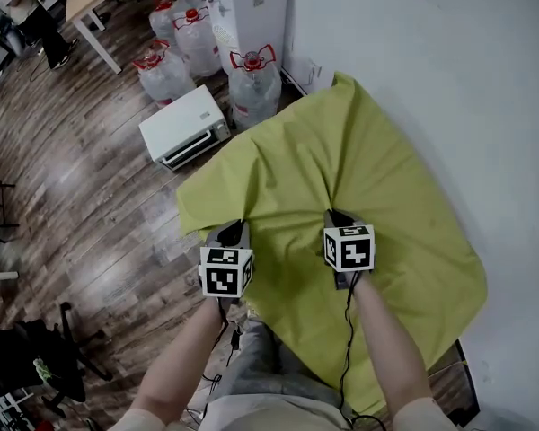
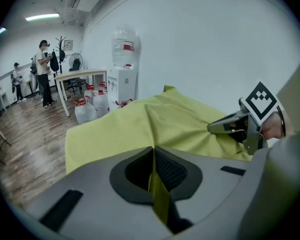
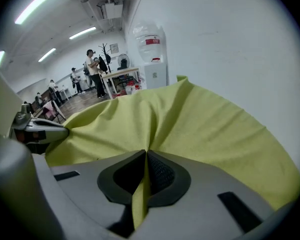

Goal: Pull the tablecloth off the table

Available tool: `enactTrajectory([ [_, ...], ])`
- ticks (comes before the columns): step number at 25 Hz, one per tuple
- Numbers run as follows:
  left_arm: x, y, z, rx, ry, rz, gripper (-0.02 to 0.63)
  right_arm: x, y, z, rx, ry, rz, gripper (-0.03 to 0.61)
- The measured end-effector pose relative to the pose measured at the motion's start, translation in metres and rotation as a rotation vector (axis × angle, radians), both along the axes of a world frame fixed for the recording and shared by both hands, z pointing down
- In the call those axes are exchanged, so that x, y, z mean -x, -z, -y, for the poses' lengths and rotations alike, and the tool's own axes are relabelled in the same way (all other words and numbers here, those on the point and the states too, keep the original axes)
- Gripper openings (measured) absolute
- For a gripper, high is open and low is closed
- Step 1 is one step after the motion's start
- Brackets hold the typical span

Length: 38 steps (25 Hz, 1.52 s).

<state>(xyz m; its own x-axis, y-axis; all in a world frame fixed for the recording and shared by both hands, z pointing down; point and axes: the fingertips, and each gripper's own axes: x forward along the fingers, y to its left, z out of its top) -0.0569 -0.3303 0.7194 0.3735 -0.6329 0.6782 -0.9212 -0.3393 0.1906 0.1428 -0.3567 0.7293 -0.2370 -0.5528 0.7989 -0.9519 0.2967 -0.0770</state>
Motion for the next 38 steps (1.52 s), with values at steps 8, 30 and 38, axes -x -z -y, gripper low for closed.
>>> enactTrajectory([
  [8, 0.024, 0.075, -0.020, -0.071, 0.036, -0.114, 0.024, 0.012, 0.096, -0.035, -0.150, -0.081, 0.282, 0.032],
  [30, 0.168, 0.417, -0.054, -0.700, 0.229, -0.036, 0.025, 0.161, 0.474, -0.099, -0.680, 0.432, 0.597, 0.032],
  [38, 0.219, 0.531, -0.101, -0.892, 0.276, 0.012, 0.025, 0.207, 0.573, -0.121, -0.847, 0.560, 0.633, 0.032],
])
